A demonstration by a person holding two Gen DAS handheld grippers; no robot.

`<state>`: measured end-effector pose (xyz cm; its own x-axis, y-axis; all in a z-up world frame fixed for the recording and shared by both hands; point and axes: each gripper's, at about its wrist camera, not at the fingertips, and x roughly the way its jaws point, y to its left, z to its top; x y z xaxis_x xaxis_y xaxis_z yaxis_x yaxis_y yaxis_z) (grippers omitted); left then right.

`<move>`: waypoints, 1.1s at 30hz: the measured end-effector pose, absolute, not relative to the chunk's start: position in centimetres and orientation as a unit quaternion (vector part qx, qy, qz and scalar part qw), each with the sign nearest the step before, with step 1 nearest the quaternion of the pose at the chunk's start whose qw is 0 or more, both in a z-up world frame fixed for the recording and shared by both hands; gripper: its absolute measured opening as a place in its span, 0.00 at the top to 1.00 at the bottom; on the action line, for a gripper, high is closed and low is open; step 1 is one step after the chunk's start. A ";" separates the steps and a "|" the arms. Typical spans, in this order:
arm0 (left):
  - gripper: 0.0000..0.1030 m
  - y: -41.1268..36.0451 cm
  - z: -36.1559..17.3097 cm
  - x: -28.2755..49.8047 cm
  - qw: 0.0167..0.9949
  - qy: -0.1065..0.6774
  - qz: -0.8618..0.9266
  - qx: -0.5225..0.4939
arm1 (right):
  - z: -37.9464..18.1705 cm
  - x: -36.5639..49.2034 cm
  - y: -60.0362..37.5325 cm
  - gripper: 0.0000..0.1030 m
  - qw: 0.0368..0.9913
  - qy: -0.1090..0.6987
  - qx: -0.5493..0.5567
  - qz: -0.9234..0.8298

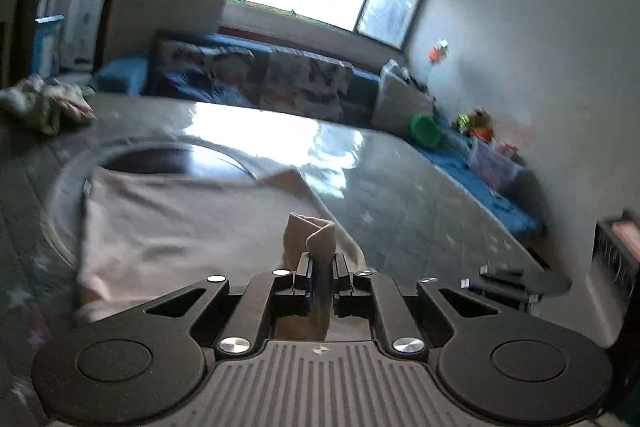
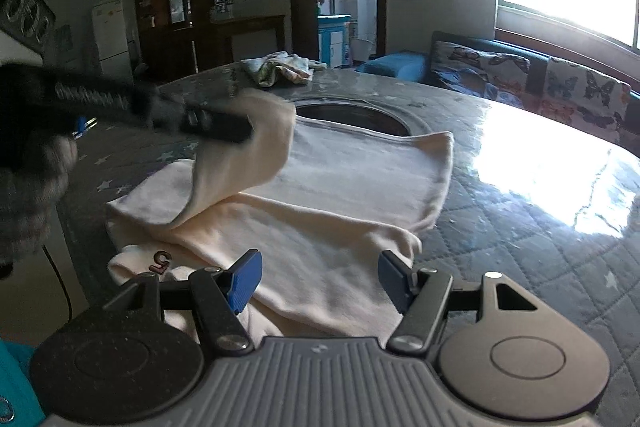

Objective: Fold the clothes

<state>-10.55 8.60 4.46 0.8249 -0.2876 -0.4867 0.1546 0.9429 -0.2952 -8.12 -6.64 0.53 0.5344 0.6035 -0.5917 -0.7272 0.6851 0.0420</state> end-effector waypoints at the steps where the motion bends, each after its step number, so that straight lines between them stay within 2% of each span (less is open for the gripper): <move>1: 0.88 8.4 4.1 -10.5 0.946 0.277 -0.120 -0.119 | 0.6 -8.1 -6.8 0.36 0.870 0.295 -0.104 0.381; 11: 0.67 9.1 2.8 -11.7 0.938 0.295 -0.148 -0.106 | 1.2 -7.4 -7.0 0.37 0.871 0.298 -0.090 0.379; 14: 0.67 10.1 2.5 -12.6 0.942 0.298 -0.132 -0.086 | 1.4 -7.1 -6.7 0.39 0.870 0.298 -0.084 0.383; 25: 0.67 16.7 1.8 -16.2 0.946 0.313 -0.022 -0.076 | 0.0 -4.9 -3.7 0.57 0.854 0.321 -0.085 0.400; 27: 0.67 17.4 1.9 -15.9 0.948 0.310 -0.013 -0.075 | -0.5 -4.4 -3.2 0.64 0.853 0.329 -0.083 0.397; 33: 0.67 17.3 2.4 -14.4 0.952 0.298 -0.025 -0.063 | -1.3 -4.1 -2.8 0.78 0.857 0.334 -0.080 0.385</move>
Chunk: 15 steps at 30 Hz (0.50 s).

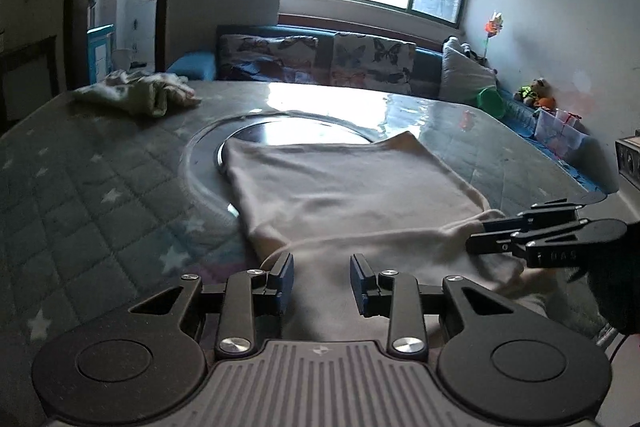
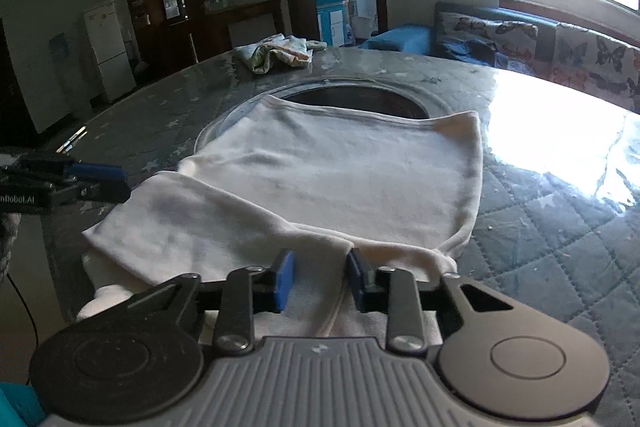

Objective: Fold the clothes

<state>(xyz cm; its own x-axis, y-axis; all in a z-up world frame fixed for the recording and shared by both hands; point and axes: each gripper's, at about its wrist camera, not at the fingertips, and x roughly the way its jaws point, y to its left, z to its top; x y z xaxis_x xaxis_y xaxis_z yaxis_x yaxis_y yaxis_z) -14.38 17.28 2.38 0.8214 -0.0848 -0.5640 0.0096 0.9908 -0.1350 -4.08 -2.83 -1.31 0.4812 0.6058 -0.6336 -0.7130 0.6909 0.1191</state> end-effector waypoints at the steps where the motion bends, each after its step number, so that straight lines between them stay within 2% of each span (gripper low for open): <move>1: 0.67 17.1 2.4 -14.1 0.953 0.297 -0.029 -0.061 | -1.3 -4.1 -2.9 0.79 0.858 0.332 -0.081 0.383; 3: 0.67 16.7 2.2 -13.4 0.952 0.296 -0.038 -0.058 | -1.3 -4.1 -3.0 0.81 0.860 0.331 -0.081 0.379; 11: 0.67 17.3 0.6 -11.7 0.944 0.319 -0.037 -0.069 | -1.6 -3.8 -2.9 0.79 0.862 0.333 -0.073 0.375; 13: 0.67 17.5 0.5 -11.8 0.944 0.321 -0.034 -0.068 | -1.6 -3.8 -2.9 0.81 0.863 0.331 -0.073 0.374; 15: 0.67 17.6 0.7 -12.0 0.945 0.320 -0.032 -0.066 | -1.6 -4.0 -2.9 0.90 0.865 0.327 -0.076 0.373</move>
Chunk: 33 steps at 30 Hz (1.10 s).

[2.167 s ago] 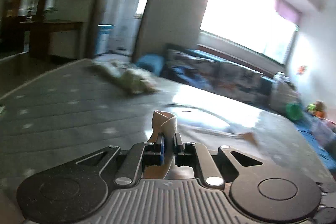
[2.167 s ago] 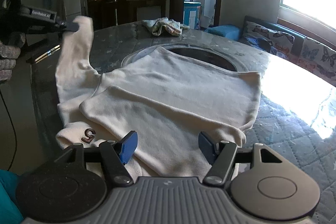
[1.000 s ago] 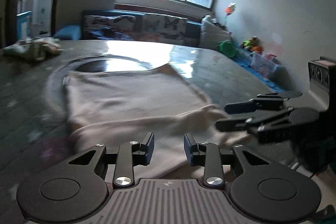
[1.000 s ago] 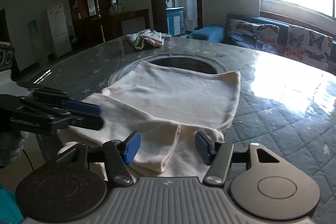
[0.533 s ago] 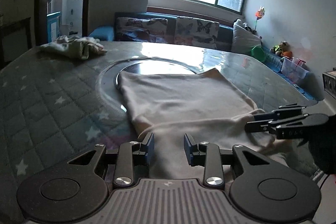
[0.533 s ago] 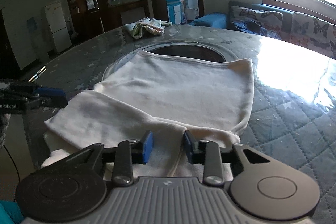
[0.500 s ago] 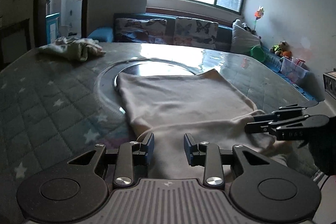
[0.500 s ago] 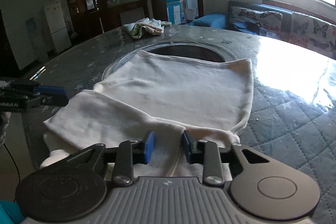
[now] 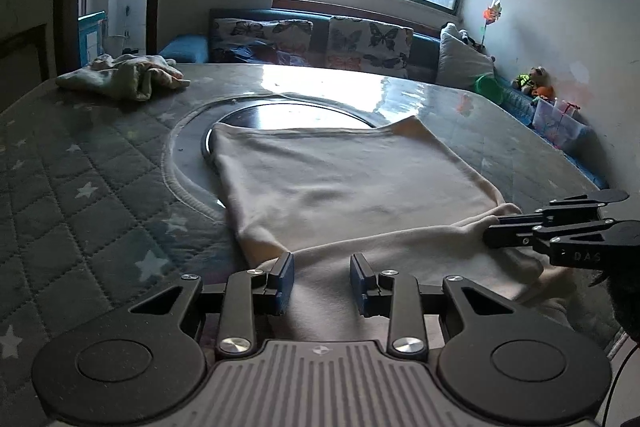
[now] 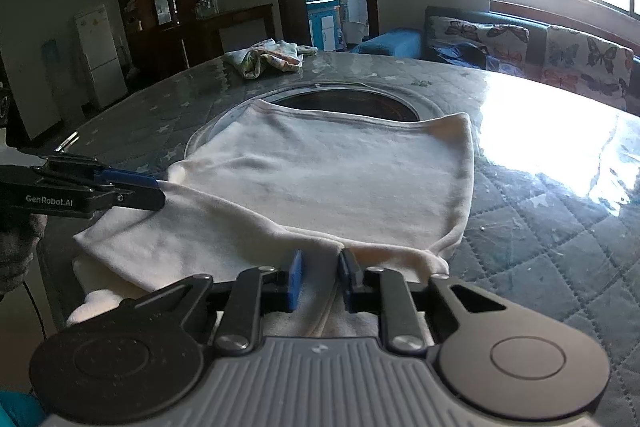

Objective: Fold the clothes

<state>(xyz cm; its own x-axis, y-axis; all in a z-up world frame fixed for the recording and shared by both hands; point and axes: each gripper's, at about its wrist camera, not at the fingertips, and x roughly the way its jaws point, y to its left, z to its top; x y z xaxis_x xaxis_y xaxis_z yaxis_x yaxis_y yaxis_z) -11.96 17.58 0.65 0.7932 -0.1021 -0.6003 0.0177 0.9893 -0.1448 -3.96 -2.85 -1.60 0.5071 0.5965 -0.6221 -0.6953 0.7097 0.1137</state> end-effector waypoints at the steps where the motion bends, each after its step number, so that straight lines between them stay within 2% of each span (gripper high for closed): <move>1: 0.66 17.6 0.8 -12.1 0.945 0.319 -0.032 -0.063 | -1.5 -4.1 -3.0 0.91 0.867 0.323 -0.075 0.372; 3: 0.65 17.6 1.0 -12.3 0.946 0.316 -0.033 -0.059 | -1.1 -4.3 -3.3 0.95 0.870 0.317 -0.073 0.370; 11: 0.63 17.5 0.7 -11.9 0.944 0.324 -0.037 -0.048 | 0.9 -5.2 -4.4 0.96 0.883 0.297 -0.076 0.354; 16: 0.60 16.9 1.1 -12.1 0.946 0.319 -0.044 -0.041 | -0.5 -4.4 -4.0 0.91 0.870 0.320 -0.065 0.369; 18: 0.60 16.8 1.1 -12.0 0.946 0.320 -0.047 -0.039 | -1.0 -4.1 -3.7 0.85 0.869 0.324 -0.066 0.368; 21: 0.59 16.6 1.1 -11.9 0.945 0.322 -0.050 -0.036 | -1.7 -3.6 -3.4 0.84 0.865 0.334 -0.055 0.369; 25: 0.59 16.7 0.8 -11.7 0.944 0.325 -0.048 -0.036 | -1.2 -4.3 -3.6 0.94 0.870 0.321 -0.051 0.370; 31: 0.58 16.7 0.7 -11.8 0.944 0.325 -0.053 -0.033 | 1.5 -6.1 -4.0 0.95 0.888 0.286 -0.074 0.351; 33: 0.58 16.7 0.8 -12.0 0.944 0.324 -0.054 -0.031 | 0.9 -5.5 -4.0 0.93 0.886 0.303 -0.074 0.343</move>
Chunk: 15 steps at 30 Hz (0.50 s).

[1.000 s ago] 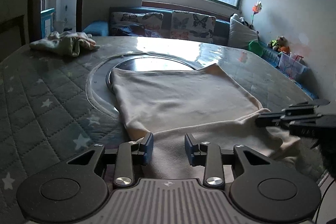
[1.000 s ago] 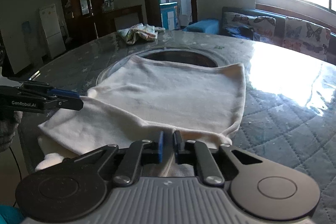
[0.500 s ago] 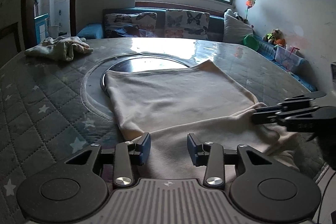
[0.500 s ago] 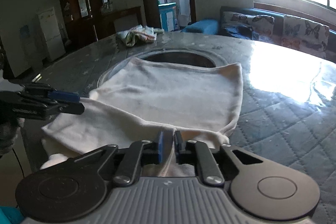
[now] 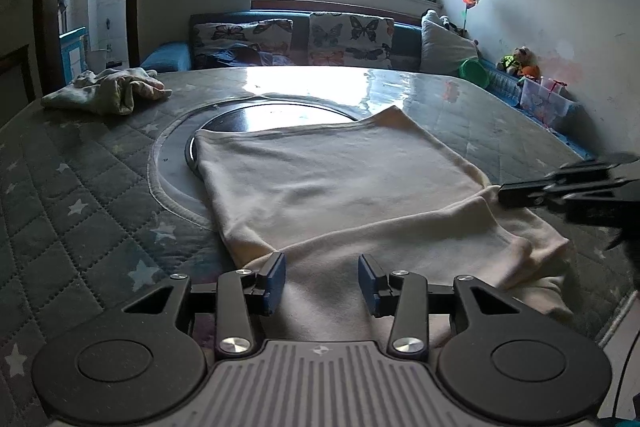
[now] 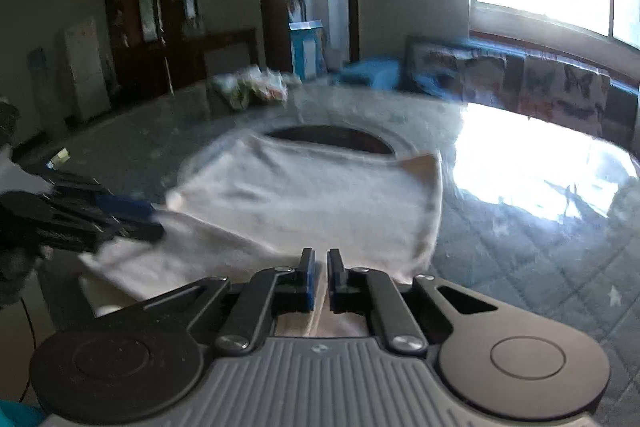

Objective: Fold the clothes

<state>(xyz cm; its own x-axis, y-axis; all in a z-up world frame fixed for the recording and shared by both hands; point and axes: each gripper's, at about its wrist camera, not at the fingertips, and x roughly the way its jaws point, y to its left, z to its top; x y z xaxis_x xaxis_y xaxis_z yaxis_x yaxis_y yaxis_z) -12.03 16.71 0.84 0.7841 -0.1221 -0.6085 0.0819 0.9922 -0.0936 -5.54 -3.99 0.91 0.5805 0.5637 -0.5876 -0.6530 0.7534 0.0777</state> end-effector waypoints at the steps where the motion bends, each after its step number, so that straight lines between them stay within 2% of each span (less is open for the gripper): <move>1: 0.58 16.7 0.9 -12.2 0.944 0.323 -0.054 -0.030 | 0.6 -5.2 -4.1 0.92 0.884 0.314 -0.069 0.340; 5: 0.58 16.8 1.3 -13.2 0.945 0.320 -0.056 -0.025 | 0.4 -5.6 -4.6 0.91 0.879 0.313 -0.063 0.354; 15: 0.58 16.0 0.0 -15.4 0.938 0.342 -0.065 -0.003 | -0.8 -8.1 -2.8 0.90 0.833 0.331 -0.133 0.423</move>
